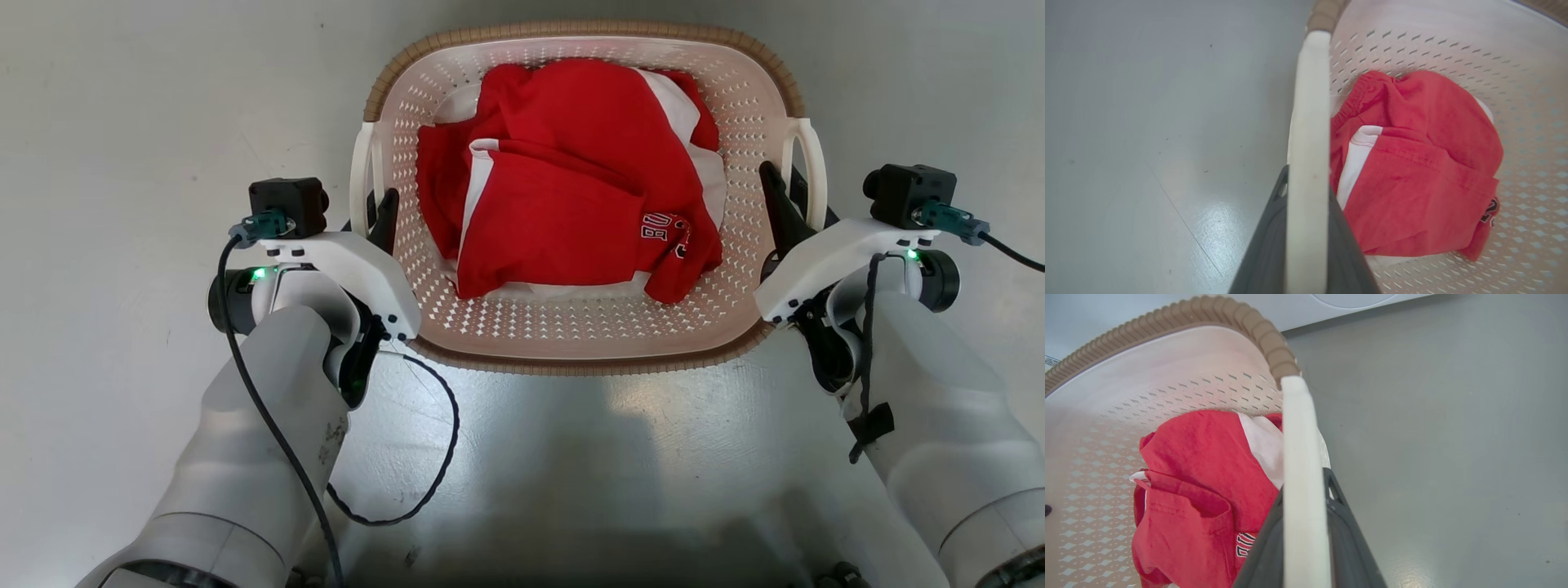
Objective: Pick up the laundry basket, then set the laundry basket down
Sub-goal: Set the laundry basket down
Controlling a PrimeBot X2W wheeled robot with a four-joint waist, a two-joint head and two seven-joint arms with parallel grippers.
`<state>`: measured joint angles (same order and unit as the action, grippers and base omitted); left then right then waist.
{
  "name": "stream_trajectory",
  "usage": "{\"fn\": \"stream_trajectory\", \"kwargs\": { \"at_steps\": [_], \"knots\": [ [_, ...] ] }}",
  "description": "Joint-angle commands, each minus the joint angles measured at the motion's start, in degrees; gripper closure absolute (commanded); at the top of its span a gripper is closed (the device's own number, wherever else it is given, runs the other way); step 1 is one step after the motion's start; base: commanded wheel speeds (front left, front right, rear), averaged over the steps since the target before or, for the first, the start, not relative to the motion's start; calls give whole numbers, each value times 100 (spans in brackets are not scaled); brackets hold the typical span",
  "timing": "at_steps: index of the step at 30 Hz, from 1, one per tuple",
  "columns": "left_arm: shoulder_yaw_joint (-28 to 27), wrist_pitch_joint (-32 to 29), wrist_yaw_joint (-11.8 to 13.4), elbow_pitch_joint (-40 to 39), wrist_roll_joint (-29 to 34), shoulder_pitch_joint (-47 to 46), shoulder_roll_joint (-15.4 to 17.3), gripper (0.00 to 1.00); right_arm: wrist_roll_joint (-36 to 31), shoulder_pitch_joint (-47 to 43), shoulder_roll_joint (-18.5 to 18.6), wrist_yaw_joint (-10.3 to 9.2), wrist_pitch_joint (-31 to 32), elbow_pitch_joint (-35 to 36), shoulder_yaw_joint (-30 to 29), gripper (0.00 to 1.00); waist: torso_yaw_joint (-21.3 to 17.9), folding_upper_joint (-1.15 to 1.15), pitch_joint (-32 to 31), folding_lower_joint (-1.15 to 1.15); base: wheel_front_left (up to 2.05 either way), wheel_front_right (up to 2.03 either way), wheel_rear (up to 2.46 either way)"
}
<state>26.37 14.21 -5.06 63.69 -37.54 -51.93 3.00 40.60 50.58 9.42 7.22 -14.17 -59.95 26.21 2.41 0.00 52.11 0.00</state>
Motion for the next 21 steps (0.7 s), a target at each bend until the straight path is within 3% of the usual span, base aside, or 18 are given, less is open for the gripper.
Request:
{"fn": "stream_trajectory", "kwargs": {
  "at_steps": [1,11,12,13,14,15,21],
  "knots": [
    [-187,78,-34,-12,95,15,161,100,-49,-308,-71,26,-83,50,7,100,1,0,45,0,0,0,0],
    [-512,79,-110,52,449,-45,60,100,-179,-257,-155,26,-83,6,-161,100,-3,0,188,0,0,0,0],
    [-539,79,-115,59,475,-49,54,100,-183,-258,-159,26,-83,3,-172,96,-4,0,189,0,0,0,0],
    [-568,79,-119,66,501,-52,49,85,-186,-255,-164,26,-83,-1,-182,75,-8,0,191,0,0,0,0],
    [-597,79,-121,75,524,-55,44,51,-188,-251,-167,26,-83,-4,-198,51,-11,0,192,0,0,0,0],
    [-631,79,-122,84,543,-59,40,0,-189,-248,-171,26,-83,-10,-217,0,-12,0,191,0,0,0,0],
    [-784,79,-142,154,653,-55,16,0,-221,-252,-205,26,-83,-60,-280,0,-14,0,156,0,0,0,0]
  ]
}}
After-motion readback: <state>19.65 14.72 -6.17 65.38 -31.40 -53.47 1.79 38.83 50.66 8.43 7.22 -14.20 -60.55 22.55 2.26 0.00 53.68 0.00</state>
